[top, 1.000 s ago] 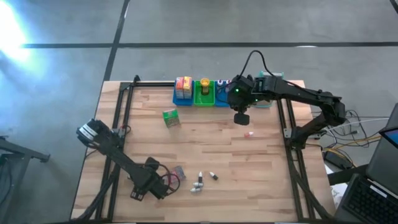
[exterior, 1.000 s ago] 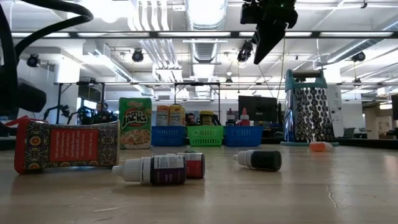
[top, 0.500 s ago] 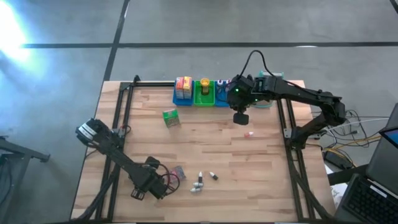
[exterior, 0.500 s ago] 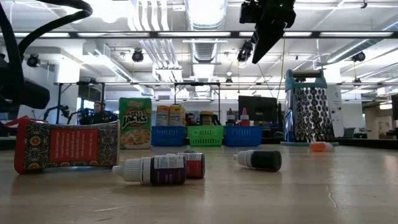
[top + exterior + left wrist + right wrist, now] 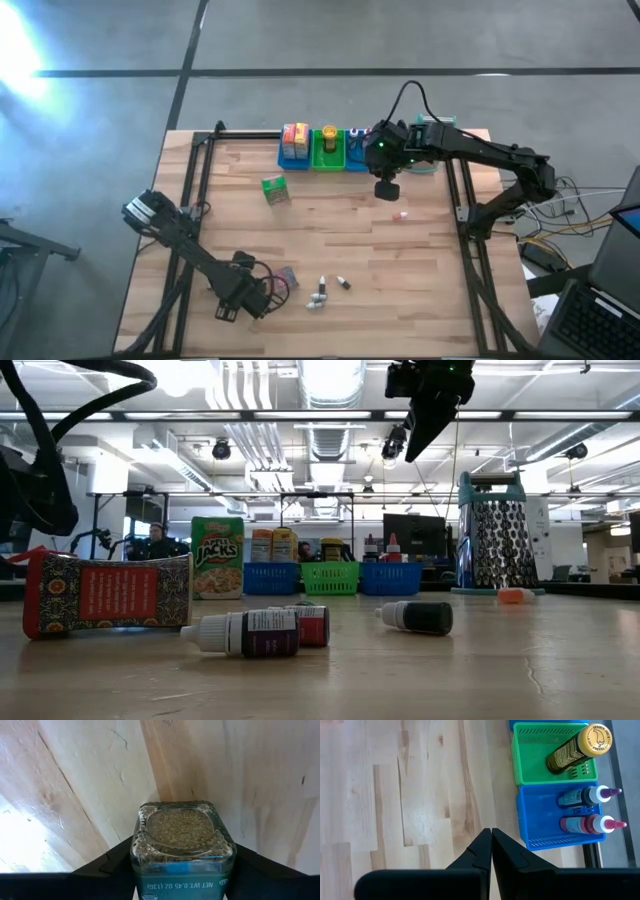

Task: Pick & Place Kitchen Items
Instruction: Put the green seasoning bottle into the green bin

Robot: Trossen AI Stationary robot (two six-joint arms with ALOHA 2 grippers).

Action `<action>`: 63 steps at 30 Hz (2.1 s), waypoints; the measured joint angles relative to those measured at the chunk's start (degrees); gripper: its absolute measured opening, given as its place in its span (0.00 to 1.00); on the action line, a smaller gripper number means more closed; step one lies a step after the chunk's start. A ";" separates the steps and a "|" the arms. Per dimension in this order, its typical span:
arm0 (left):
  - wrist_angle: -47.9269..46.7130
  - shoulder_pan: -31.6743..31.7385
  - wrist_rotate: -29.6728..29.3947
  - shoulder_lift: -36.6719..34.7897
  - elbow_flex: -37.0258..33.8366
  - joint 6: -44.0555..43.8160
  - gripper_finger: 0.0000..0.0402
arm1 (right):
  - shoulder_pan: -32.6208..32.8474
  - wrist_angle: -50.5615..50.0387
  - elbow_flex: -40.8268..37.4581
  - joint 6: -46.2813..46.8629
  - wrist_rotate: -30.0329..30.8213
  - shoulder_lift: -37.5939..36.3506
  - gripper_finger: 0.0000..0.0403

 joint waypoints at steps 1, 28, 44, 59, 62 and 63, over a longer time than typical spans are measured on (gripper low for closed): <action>0.02 0.08 -0.04 0.00 0.00 -0.04 0.58 | 0.00 0.02 0.00 -0.02 0.00 0.00 0.02; 3.25 0.31 -24.13 -22.64 -0.04 -8.48 0.52 | 0.32 0.39 -0.04 -0.24 -0.11 -0.02 0.02; 87.51 6.39 -48.86 -34.74 -23.50 37.70 0.52 | 5.35 35.58 -27.66 1.46 -1.92 -17.40 0.02; 136.06 33.88 -2.22 -20.74 -26.05 32.79 0.52 | 11.67 78.59 -52.37 4.97 -5.54 -29.78 0.02; 136.80 35.10 1.55 -17.20 -21.72 33.00 0.52 | 11.67 78.65 -52.37 7.26 -11.13 -30.18 0.02; 136.84 35.38 2.79 -16.01 -20.15 33.22 0.52 | 11.67 78.71 -52.37 7.73 -12.95 -30.47 0.02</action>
